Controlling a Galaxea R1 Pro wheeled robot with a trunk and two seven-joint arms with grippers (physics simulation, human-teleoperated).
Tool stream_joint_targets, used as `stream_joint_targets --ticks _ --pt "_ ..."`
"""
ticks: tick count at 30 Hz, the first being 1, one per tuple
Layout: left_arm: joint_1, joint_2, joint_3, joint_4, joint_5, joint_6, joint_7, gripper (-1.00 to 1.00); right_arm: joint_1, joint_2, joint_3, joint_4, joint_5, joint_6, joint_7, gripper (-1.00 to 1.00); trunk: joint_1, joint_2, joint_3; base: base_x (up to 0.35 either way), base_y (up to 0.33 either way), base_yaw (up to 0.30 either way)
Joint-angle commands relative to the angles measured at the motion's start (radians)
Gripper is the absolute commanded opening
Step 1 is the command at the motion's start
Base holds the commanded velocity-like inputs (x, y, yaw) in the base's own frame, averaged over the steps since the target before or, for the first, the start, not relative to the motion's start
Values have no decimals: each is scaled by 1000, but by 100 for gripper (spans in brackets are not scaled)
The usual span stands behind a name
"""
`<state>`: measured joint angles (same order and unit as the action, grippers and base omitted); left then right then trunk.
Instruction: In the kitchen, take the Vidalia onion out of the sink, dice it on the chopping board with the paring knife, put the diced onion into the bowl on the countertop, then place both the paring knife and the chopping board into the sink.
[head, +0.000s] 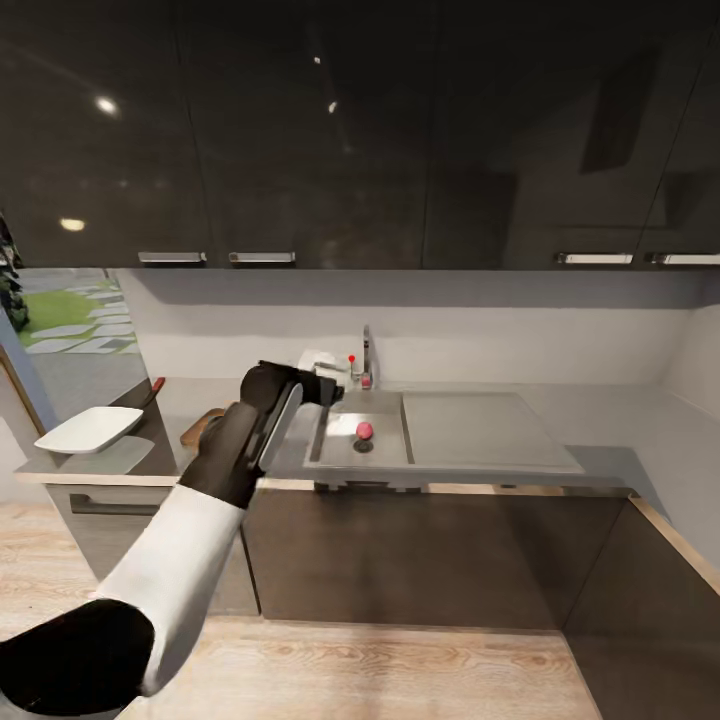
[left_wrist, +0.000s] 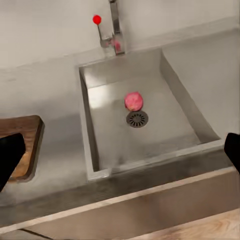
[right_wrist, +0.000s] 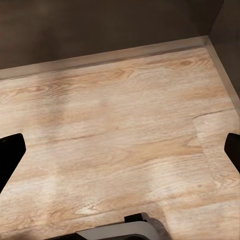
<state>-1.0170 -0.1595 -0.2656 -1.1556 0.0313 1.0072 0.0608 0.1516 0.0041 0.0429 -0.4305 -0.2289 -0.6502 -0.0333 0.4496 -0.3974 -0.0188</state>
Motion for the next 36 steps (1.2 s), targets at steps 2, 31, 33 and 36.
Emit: stream_joint_targets --ticks 2,31,33,36 --pt "-130 -1 -1 138 81 2 6 100 0 -1 5 -2 -6 -2 -3 100 0 -3 -2 0 0 0" --pt "-525 -6 -17 795 364 -19 5 100 0 -2 3 -3 -8 -3 -2 100 0 -3 -2 20 -5 0" --pt "-512 -6 -17 796 364 -20 5 100 0 -1 3 -4 -9 -3 -2 100 0 -3 -2 243 -91 0" --pt "-497 -6 -17 798 364 -21 5 100 0 -1 3 -4 -9 -3 -2 100 0 -3 -2 268 -115 0"
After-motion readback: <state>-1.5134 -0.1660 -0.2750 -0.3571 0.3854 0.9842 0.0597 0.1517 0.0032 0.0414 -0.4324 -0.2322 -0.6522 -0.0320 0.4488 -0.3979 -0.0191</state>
